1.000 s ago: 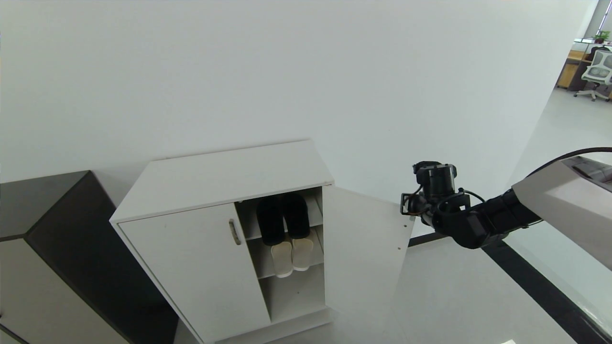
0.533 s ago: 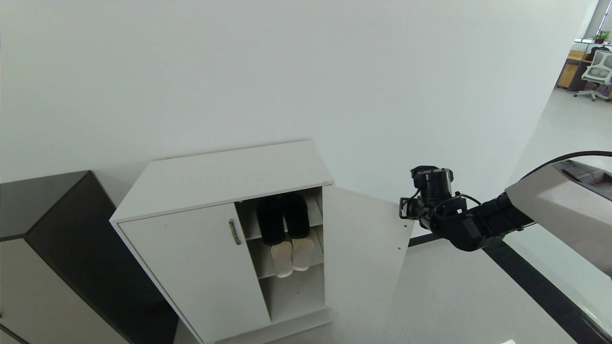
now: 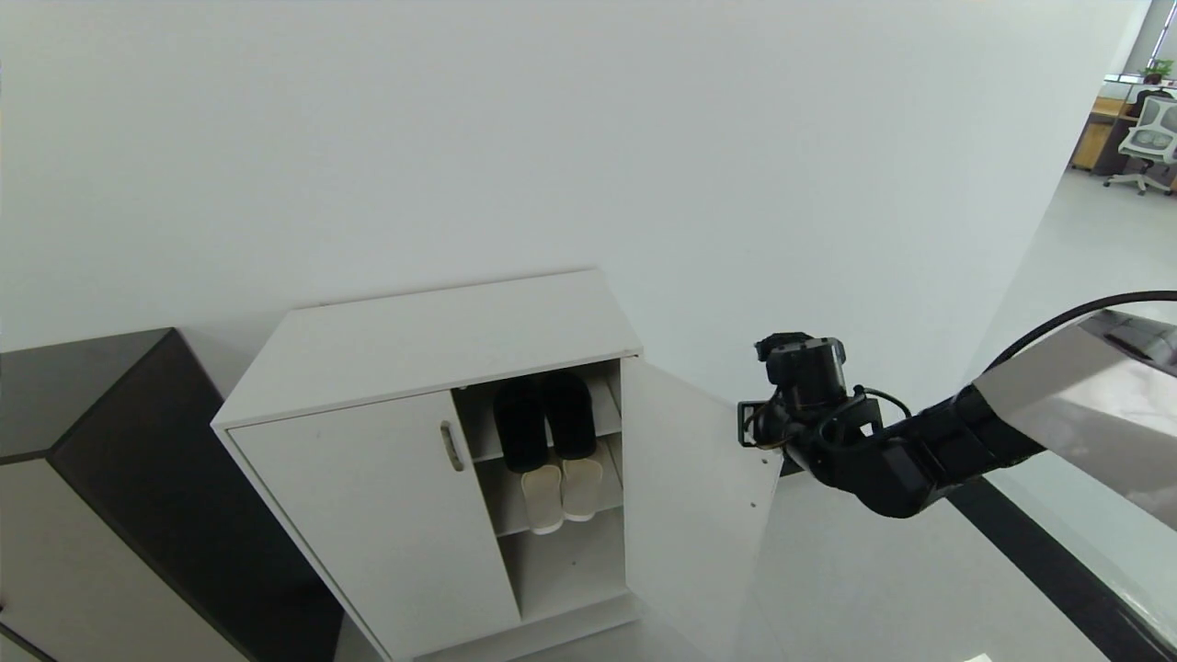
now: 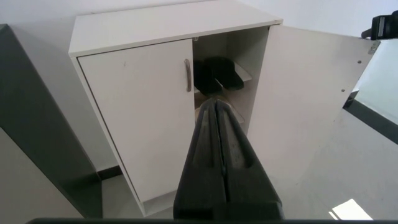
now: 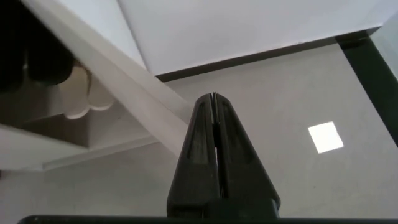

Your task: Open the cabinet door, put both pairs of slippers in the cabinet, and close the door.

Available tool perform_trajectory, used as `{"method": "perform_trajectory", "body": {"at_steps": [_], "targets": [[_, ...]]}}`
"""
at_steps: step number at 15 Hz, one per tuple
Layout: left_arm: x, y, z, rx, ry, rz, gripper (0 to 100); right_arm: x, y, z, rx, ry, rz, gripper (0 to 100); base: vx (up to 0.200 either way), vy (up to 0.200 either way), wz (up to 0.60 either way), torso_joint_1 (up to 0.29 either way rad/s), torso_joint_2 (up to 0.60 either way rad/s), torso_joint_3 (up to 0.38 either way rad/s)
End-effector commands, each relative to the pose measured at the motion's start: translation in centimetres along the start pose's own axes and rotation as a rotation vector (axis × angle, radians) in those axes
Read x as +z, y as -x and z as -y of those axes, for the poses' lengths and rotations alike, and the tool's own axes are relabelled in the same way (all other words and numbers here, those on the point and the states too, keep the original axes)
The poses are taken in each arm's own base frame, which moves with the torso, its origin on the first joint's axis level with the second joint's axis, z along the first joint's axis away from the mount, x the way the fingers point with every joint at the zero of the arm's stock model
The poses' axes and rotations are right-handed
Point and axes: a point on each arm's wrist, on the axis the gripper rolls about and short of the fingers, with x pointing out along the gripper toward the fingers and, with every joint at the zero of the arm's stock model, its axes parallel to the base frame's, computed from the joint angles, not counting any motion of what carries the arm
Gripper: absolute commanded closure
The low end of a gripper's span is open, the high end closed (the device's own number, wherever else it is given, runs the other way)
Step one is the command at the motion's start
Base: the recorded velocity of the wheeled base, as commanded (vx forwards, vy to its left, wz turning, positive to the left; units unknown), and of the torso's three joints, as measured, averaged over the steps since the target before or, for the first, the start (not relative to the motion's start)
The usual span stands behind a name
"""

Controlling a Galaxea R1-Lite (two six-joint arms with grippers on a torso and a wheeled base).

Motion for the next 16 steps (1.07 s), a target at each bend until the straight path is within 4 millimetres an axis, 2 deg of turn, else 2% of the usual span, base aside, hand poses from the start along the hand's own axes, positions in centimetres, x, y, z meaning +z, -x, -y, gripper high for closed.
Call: {"method": "perform_trajectory", "body": {"at_steps": [1,3,9,13,16], "targets": [[0.0,0.0,0.0,0.001,0.000,0.000,100,0.7,4.1,-2.1,0.084,0.019,0.026,100,0.000,0.000,0.00,0.000,0.00,0.000],[0.0,0.0,0.0,0.001,0.000,0.000,100,1.0,5.3,-2.7,0.111,0.023,0.037,100,0.000,0.000,0.00,0.000,0.00,0.000],[0.0,0.0,0.0,0.001,0.000,0.000,100,0.5,4.9,-2.4,0.105,0.029,0.017,100,0.000,0.000,0.00,0.000,0.00,0.000],[0.0,0.0,0.0,0.001,0.001,0.000,100,-2.2,2.6,-2.8,0.087,0.058,-0.049,100,0.000,0.000,0.00,0.000,0.00,0.000],[0.0,0.0,0.0,0.001,0.001,0.000,100,-3.7,2.1,-3.9,0.105,0.076,-0.061,100,0.000,0.000,0.00,0.000,0.00,0.000]]}}
